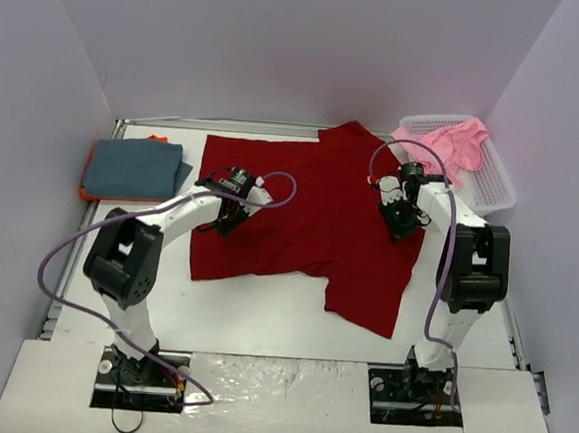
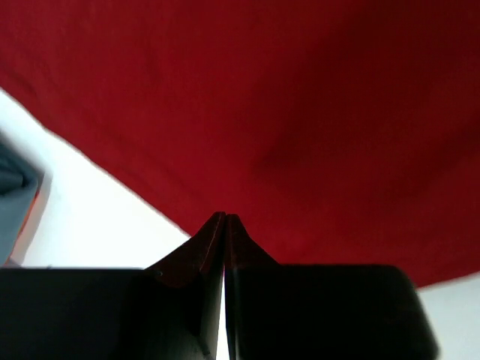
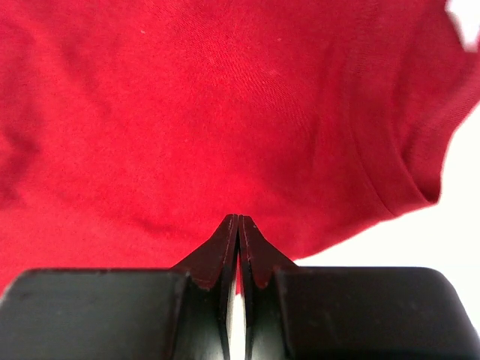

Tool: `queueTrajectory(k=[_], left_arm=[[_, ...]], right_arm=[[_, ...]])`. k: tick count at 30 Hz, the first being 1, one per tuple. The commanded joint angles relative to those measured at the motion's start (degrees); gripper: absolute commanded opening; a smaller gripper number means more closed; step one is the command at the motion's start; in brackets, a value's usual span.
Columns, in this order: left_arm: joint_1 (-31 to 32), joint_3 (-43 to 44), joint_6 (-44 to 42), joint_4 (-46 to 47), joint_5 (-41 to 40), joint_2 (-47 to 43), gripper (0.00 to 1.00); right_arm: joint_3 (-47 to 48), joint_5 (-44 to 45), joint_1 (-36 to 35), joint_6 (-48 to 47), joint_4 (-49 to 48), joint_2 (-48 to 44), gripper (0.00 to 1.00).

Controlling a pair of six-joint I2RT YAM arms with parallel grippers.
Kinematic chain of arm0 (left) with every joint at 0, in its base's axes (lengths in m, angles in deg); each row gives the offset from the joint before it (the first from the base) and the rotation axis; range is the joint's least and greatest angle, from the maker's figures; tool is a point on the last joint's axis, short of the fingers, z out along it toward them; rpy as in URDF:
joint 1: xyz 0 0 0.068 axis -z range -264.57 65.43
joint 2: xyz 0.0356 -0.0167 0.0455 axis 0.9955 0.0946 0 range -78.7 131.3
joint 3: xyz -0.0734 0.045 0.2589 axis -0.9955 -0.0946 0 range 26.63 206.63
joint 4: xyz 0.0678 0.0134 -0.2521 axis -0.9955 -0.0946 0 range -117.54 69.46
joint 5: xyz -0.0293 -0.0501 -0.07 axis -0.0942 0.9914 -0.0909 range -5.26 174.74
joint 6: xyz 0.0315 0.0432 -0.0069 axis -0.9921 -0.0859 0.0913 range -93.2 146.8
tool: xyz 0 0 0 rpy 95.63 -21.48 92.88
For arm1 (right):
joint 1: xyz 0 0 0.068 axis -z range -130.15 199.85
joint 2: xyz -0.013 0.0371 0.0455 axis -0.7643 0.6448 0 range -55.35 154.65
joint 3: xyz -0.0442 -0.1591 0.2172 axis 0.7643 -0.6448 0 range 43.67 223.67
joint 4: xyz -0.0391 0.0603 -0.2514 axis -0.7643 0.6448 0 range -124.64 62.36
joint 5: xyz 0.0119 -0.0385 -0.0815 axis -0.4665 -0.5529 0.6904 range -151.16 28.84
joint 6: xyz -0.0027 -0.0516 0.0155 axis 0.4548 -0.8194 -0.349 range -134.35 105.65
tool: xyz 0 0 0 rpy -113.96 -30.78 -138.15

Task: Fold and stack the t-shirts
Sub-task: Flatten out the tshirt

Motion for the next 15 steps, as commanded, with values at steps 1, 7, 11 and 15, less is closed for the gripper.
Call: queueTrajectory(k=[1, 7, 11, 15], left_arm=[[-0.22, 7.49, 3.64, 1.76, 1.39, 4.01, 0.02], [-0.57, 12.86, 4.87, 0.01, -1.6, 12.54, 0.02], [-1.19, 15.41, 5.75, -2.19, -2.91, 15.98, 0.02], [-1.8, 15.95, 6.63, -4.56, -5.11, 18.18, 0.02]], right_arm=[[2.56, 1.42, 0.03, 0.02, 1.2, 2.99, 0.0], [4.94, 2.48, 0.21, -0.15, 1.2, 9.24, 0.0], [7.22, 2.92, 0.3, -0.07, 1.29, 12.32, 0.0], [10.99, 3.27, 0.03, 0.11, 1.81, 16.27, 0.0]])
